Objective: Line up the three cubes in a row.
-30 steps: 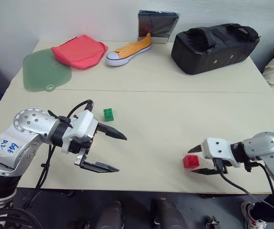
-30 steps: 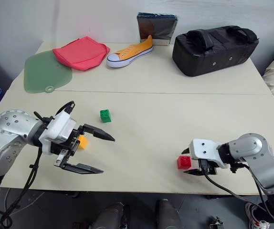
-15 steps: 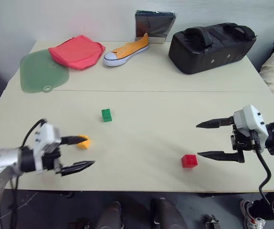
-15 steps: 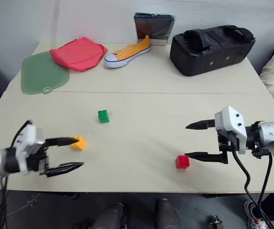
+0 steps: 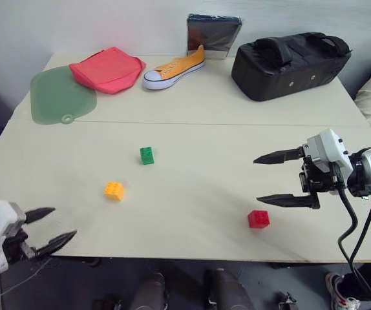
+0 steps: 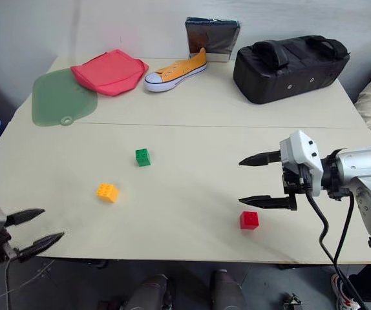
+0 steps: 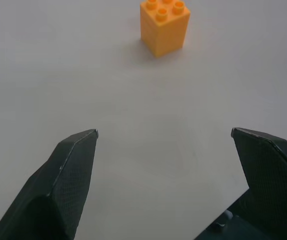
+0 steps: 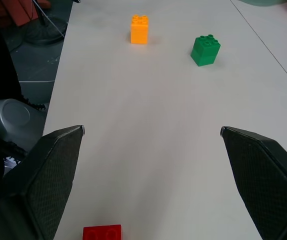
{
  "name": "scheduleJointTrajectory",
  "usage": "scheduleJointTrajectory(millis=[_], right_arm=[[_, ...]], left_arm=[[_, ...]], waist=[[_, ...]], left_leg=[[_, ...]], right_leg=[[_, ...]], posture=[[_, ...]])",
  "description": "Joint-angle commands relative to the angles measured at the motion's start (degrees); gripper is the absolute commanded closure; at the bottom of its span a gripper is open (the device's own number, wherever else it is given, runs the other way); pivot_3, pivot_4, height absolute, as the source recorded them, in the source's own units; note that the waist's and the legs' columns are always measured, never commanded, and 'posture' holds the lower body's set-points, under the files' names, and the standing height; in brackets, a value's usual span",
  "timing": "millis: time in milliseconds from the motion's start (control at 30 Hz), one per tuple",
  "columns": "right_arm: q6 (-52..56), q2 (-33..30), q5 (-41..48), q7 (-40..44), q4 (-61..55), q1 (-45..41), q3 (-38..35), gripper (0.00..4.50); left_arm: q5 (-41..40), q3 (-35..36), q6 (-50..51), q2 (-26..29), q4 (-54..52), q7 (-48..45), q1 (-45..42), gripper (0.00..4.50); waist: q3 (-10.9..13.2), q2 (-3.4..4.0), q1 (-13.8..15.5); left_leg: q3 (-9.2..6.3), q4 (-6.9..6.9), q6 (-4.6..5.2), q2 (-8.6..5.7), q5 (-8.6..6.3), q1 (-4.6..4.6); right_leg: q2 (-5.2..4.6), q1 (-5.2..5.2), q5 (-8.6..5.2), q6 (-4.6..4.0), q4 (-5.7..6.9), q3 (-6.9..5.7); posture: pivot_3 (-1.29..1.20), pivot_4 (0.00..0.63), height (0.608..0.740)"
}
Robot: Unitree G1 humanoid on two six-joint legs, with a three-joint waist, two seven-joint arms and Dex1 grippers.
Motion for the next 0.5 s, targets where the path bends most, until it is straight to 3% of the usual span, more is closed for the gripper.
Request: scheduleJointTrajectory(millis=[33,167,267,500], right_arm=[[0.4,-0.1,1.6,-0.4,-2.3,-0.7,-1.1,0.01],[1.7,0.5,2.9,-1.8,-5.3,-0.7,-1.3,0.01],[2.4,1.3,3.4,-2.9,-6.6,-0.7,-0.6,0.01],[3.0,2.6,3.9,-5.0,-9.9,1.5,-0.4,0.01]], left_arm=[[-6.3,-2.3,6.1,3.3,-4.8,1.9,-6.5,0.00],[-1.0,-16.4,9.2,8.7,-4.2,6.6,-20.6,0.00],[0.3,-25.5,8.6,9.6,-0.9,4.3,-31.5,0.00],[13.5,-44.5,-6.5,7.7,21.9,-6.6,-55.5,0.00]], waist=[[0.0,0.00,0.1],[0.0,0.01,0.1],[0.0,0.02,-0.1],[0.0,0.00,-0.4]], left_leg=[[0.00,0.00,-0.02,0.00,0.00,-0.01],[0.02,-0.02,-0.25,-0.02,0.10,-0.03],[0.06,-0.03,-0.30,-0.04,0.12,-0.02],[0.12,0.04,-0.35,-0.04,0.20,-0.10]], right_leg=[[0.00,-0.01,0.00,0.00,0.00,0.00],[0.02,-0.02,0.01,0.02,-0.03,0.01],[0.04,-0.02,0.03,0.05,0.00,0.03],[0.16,-0.12,0.04,0.08,0.27,0.01]], posture=[[0.00,0.150,0.740],[0.00,0.150,0.740],[0.00,0.150,0.740],[0.00,0.150,0.740]])
